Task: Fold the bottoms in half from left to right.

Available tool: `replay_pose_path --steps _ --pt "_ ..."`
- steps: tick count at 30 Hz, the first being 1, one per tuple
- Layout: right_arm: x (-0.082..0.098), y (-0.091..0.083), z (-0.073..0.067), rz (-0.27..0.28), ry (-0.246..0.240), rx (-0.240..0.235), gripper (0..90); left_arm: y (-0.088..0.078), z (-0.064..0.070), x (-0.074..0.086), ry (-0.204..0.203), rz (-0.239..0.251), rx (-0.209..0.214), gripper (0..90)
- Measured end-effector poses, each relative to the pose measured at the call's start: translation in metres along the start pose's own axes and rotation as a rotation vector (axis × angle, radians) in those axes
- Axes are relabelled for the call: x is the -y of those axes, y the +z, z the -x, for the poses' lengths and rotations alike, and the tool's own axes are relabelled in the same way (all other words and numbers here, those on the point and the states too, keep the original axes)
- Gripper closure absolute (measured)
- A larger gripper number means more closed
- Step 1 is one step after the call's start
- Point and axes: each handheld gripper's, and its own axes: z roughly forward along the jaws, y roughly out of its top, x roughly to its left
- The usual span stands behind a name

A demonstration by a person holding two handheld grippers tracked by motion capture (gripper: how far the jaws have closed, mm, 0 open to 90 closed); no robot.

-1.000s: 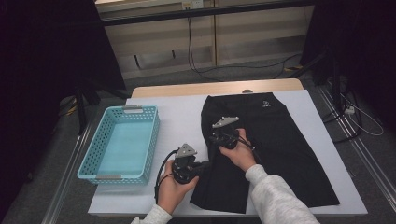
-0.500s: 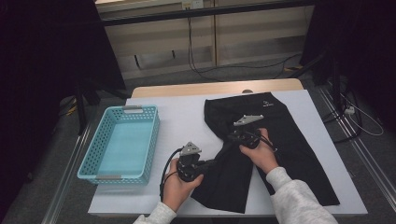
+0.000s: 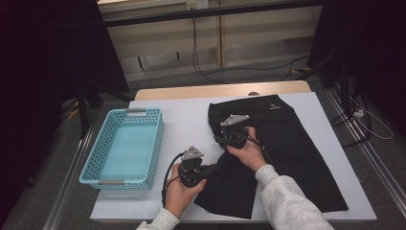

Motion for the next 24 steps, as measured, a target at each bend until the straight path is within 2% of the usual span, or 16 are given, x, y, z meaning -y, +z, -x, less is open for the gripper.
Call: replay_pose_path --steps 1,3,5,6,7,8,9,13,16,24 --pt "0.000 0.004 -0.001 -0.015 -0.010 0.026 54.4 0.000 0.000 0.000 -0.001 -0.001 0.001 89.2" --pt "0.000 0.012 0.000 -0.028 0.011 0.042 55.8 0.000 0.001 0.000 -0.001 0.002 -0.002 89.2" --pt "0.000 0.017 0.002 -0.048 -0.001 0.034 65.9 0.000 0.002 -0.001 0.004 0.005 0.001 89.2" --pt "0.000 0.019 0.002 -0.059 -0.011 0.034 67.5 -0.001 0.002 -0.002 0.006 0.011 0.000 89.3" --pt "-0.002 0.019 0.003 -0.059 -0.013 0.036 79.7 -0.001 0.002 -0.002 0.004 0.014 0.002 89.2" --pt "-0.003 0.019 0.004 -0.059 -0.021 0.028 86.4 -0.001 0.001 -0.003 -0.001 0.016 0.002 89.2" --pt "-0.004 0.017 0.006 -0.059 -0.016 0.024 89.1 -0.001 0.001 -0.003 -0.005 0.019 0.002 89.2" --pt "-0.014 0.001 0.023 -0.019 0.070 0.012 89.6 -0.003 0.004 -0.008 -0.008 0.040 0.020 89.2" --pt "-0.021 -0.013 0.032 0.016 0.086 0.011 89.5 -0.007 0.008 -0.016 -0.015 0.071 0.045 89.3" --pt "-0.034 -0.046 0.053 0.056 0.102 0.013 89.5 -0.005 0.023 -0.037 0.004 0.112 0.097 89.4"
